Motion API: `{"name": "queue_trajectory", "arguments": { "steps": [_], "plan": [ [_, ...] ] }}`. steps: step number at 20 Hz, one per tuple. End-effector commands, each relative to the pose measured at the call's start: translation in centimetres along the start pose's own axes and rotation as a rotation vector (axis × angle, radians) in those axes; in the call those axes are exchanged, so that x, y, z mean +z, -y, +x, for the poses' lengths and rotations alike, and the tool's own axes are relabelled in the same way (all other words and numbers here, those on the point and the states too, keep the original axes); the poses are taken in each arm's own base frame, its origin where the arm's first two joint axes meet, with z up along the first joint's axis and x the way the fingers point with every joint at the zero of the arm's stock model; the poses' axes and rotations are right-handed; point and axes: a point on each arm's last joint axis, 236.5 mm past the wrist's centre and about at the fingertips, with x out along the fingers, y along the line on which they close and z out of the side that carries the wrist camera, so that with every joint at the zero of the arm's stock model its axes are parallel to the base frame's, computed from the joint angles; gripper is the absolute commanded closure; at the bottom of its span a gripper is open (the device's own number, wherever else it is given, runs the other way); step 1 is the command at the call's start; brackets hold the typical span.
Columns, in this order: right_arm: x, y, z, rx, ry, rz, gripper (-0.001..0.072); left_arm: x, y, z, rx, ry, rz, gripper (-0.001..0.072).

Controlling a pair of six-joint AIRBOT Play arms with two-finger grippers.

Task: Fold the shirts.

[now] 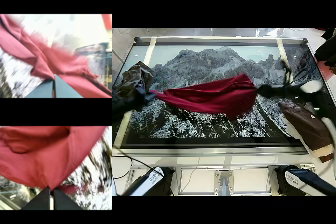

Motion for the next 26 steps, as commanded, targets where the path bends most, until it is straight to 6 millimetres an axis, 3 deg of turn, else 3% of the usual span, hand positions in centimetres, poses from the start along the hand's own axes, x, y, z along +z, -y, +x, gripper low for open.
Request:
{"name": "queue_trajectory", "arguments": {
  "steps": [1, 4, 6, 8, 11, 12, 14, 15, 18, 21, 23, 26],
  "plan": [
    [3.5, -9.1, -14.0, -0.089, 0.224, -0.266, 0.0696, 3.2, 10.7, -9.2, -0.048, 0.218, 0.315, 0.0696],
    [4.9, -16.8, -25.2, -0.112, 0.544, -0.434, 0.0697, 4.8, 17.6, -18.1, 0.09, 0.496, 0.574, 0.0697],
    [4.9, -20.0, -29.9, -0.121, 0.671, -0.507, 0.0698, 4.4, 21.1, -21.0, 0.172, 0.537, 0.687, 0.0696],
    [5.3, -19.8, -31.9, -0.193, 0.698, -0.521, 0.0698, 4.6, 23.0, -22.4, 0.252, 0.508, 0.832, 0.0697],
    [7.6, -16.5, -32.2, -0.338, 0.686, -0.5, 0.0699, 6.9, 22.6, -23.6, 0.414, 0.467, 0.908, 0.0699],
    [8.4, -15.5, -31.2, -0.353, 0.66, -0.487, 0.0699, 7.1, 22.9, -22.5, 0.411, 0.434, 0.942, 0.0699],
    [10.0, -13.0, -27.7, -0.357, 0.575, -0.447, 0.0699, 6.5, 22.4, -17.4, 0.374, 0.296, 0.982, 0.0698],
    [11.0, -11.1, -25.3, -0.364, 0.518, -0.42, 0.0699, 6.6, 21.1, -14.5, 0.389, 0.219, 0.98, 0.0698],
    [12.0, -3.8, -16.0, -0.378, 0.276, -0.311, 0.0699, 8.3, 14.4, -5.4, 0.495, 0.014, 0.922, 0.0698],
    [10.1, 4.4, -5.1, -0.362, -0.001, -0.176, 0.0698, 9.7, 5.8, 3.6, 0.577, -0.129, 0.803, 0.0697],
    [8.9, 9.6, 1.2, -0.366, -0.094, -0.105, 0.0698, 8.9, 1.1, 9.0, 0.598, -0.212, 0.772, 0.0696],
    [7.7, 15.1, 8.9, -0.345, -0.115, -0.011, 0.0698, 6.7, -4.4, 15.4, 0.608, -0.302, 0.755, 0.0696]
  ]
}}
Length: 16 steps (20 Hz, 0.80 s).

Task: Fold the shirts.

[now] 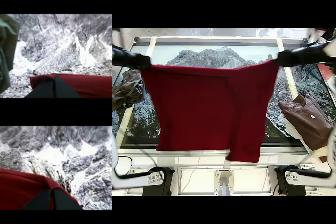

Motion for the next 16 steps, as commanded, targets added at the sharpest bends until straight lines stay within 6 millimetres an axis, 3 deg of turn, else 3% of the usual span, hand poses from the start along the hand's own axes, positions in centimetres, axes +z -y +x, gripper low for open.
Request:
{"name": "queue_trajectory", "arguments": {
  "steps": [1, 4, 7, 12, 16],
  "plan": [
    [-2.1, 2.7, 11.0, 0.032, -0.064, 0.109, 0.0698, -2.8, 0.7, 10.1, -0.011, -0.096, 0.003, 0.0696],
    [-3.0, 3.7, 14.3, 0.033, -0.072, 0.149, 0.0698, -4.2, 1.1, 12.6, -0.019, -0.133, 0.005, 0.0696],
    [-4.3, 4.5, 14.0, -0.006, -0.127, 0.11, 0.0698, -4.7, 0.9, 11.9, -0.021, -0.159, 0.002, 0.0696],
    [-10.9, 5.4, 13.2, -0.047, -0.378, 0.069, 0.0699, -11.1, 1.7, 11.6, -0.055, -0.386, -0.004, 0.0695],
    [-16.1, 5.9, 14.8, -0.047, -0.48, 0.105, 0.0699, -15.6, 2.4, 12.6, -0.073, -0.489, -0.004, 0.0695]
  ]
}}
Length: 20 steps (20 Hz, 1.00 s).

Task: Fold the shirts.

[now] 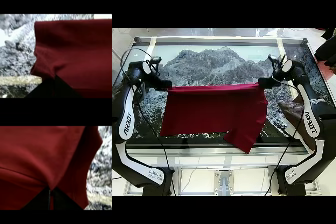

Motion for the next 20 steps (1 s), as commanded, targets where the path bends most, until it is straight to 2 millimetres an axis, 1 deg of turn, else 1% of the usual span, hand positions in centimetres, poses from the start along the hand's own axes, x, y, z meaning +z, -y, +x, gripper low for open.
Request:
{"name": "queue_trajectory", "arguments": {
  "steps": [1, 2, 3, 4, 5, 6, 7, 8, 9, 10, 12, 13, 14, 15, 16, 17, 18, 19, 20],
  "plan": [
    [-3.6, 0.8, 2.6, -0.009, -0.094, 0.019, 0.0698, -3.3, 0.5, 1.9, -0.016, -0.101, -0.001, 0.0695],
    [-4.3, 0.8, 3.0, -0.007, -0.11, 0.025, 0.0696, -3.6, 0.5, 2.0, -0.017, -0.107, -0.002, 0.0696],
    [-4.5, 0.9, 3.2, -0.007, -0.118, 0.027, 0.0695, -3.6, 0.7, 2.0, -0.025, -0.108, -0.005, 0.0696],
    [-4.6, 0.8, 3.1, -0.006, -0.12, 0.027, 0.0673, -3.6, 1.2, 2.0, -0.043, -0.108, -0.014, 0.0661],
    [-4.7, 0.8, 3.0, -0.003, -0.126, 0.027, 0.0516, -3.6, 1.8, 2.0, -0.071, -0.108, -0.027, 0.045],
    [-4.9, 0.6, 2.6, 0.0, -0.142, 0.024, 0.0349, -3.7, 2.6, 1.9, -0.104, -0.116, -0.041, 0.0103],
    [-5.2, 0.5, 2.0, 0.004, -0.168, 0.022, 0.0323, -4.0, 3.1, 1.5, -0.124, -0.129, -0.048, -0.0003],
    [-5.6, 0.6, 0.9, 0.001, -0.205, 0.012, 0.0324, -4.4, 3.2, 0.8, -0.131, -0.142, -0.048, -0.0001],
    [-5.9, 0.9, -0.6, -0.015, -0.232, 0.001, 0.0324, -4.8, 2.9, -0.3, -0.128, -0.149, -0.051, -0.0001],
    [-5.9, 1.6, -2.9, -0.047, -0.241, -0.014, 0.0324, -5.0, 2.2, -2.1, -0.125, -0.14, -0.065, -0.0002],
    [-5.5, 3.1, -7.8, -0.097, -0.18, -0.029, 0.0324, -5.3, -0.1, -5.7, -0.104, -0.078, -0.114, -0.0002],
    [-5.8, 3.6, -10.1, -0.105, -0.144, -0.02, 0.0323, -6.5, -1.5, -7.4, -0.089, -0.046, -0.154, -0.0001],
    [-6.5, 4.3, -12.3, -0.113, -0.109, -0.001, 0.0323, -8.5, -2.8, -8.5, -0.076, -0.027, -0.206, -0.0001],
    [-7.8, 4.7, -13.8, -0.109, -0.085, 0.023, 0.0323, -11.1, -3.8, -8.8, -0.073, -0.024, -0.266, -0.0001],
    [-9.1, 4.7, -14.7, -0.094, -0.065, 0.054, 0.0323, -14.3, -4.1, -8.8, -0.085, -0.025, -0.348, -0.0001],
    [-10.5, 4.2, -15.3, -0.06, -0.038, 0.085, 0.0323, -17.3, -3.9, -8.4, -0.104, -0.028, -0.423, -0.0001],
    [-11.4, 3.3, -15.5, -0.024, -0.012, 0.106, 0.0323, -20.3, -3.3, -7.9, -0.125, -0.03, -0.525, -0.0001],
    [-12.0, 2.4, -15.8, 0.001, 0.017, 0.108, 0.0323, -22.6, -2.5, -7.4, -0.151, -0.03, -0.609, -0.0001],
    [-12.2, 1.6, -16.0, 0.013, 0.045, 0.106, 0.0323, -24.6, -1.4, -6.9, -0.182, -0.032, -0.705, -0.0001]
  ]
}}
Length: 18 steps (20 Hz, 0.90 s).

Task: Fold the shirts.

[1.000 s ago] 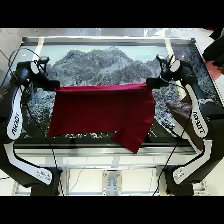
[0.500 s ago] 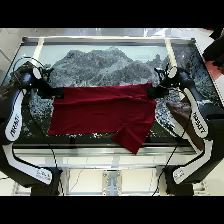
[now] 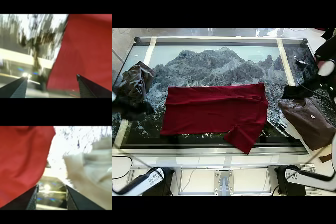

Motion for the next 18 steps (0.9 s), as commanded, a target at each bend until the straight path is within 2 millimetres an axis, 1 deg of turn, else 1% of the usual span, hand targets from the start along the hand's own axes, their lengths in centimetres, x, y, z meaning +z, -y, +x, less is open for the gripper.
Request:
{"name": "queue_trajectory", "arguments": {
  "steps": [1, 2, 3, 5, 9, 11, 13, 15, 18],
  "plan": [
    [-1.7, -2.1, -1.9, 0.069, 0.111, 0.023, 0.0323, -7.6, -0.7, 2.0, -0.107, 0.014, -0.329, -0.0001],
    [-1.3, -2.7, -2.5, 0.082, 0.144, 0.016, 0.0323, -9.0, -0.5, 2.7, -0.141, 0.008, -0.413, -0.0001],
    [-0.6, -3.3, -3.1, 0.102, 0.184, 0.016, 0.0323, -9.7, -0.3, 3.2, -0.171, 0.006, -0.469, -0.0001],
    [0.4, -4.2, -3.8, 0.131, 0.241, 0.015, 0.0323, -10.3, -0.3, 4.3, -0.212, -0.006, -0.555, 0.0001],
    [0.5, -4.3, -3.8, 0.136, 0.243, 0.014, 0.0323, -9.9, 0.2, 6.3, -0.273, -0.057, -0.627, 0.0001],
    [0.4, -4.3, -3.8, 0.137, 0.242, 0.014, 0.0323, -8.9, 0.9, 7.2, -0.331, -0.057, -0.65, 0.0013],
    [0.3, -4.3, -3.8, 0.139, 0.233, 0.013, 0.0323, -7.0, 1.6, 7.7, -0.4, -0.012, -0.676, 0.023],
    [0.1, -4.4, -3.7, 0.14, 0.229, 0.013, 0.0324, -5.8, 1.6, 8.0, -0.428, 0.026, -0.69, 0.0241],
    [0.2, -4.4, -3.8, 0.14, 0.229, 0.013, 0.0324, -6.3, 1.4, 9.0, -0.425, -0.008, -0.711, 0.0241]
  ]
}}
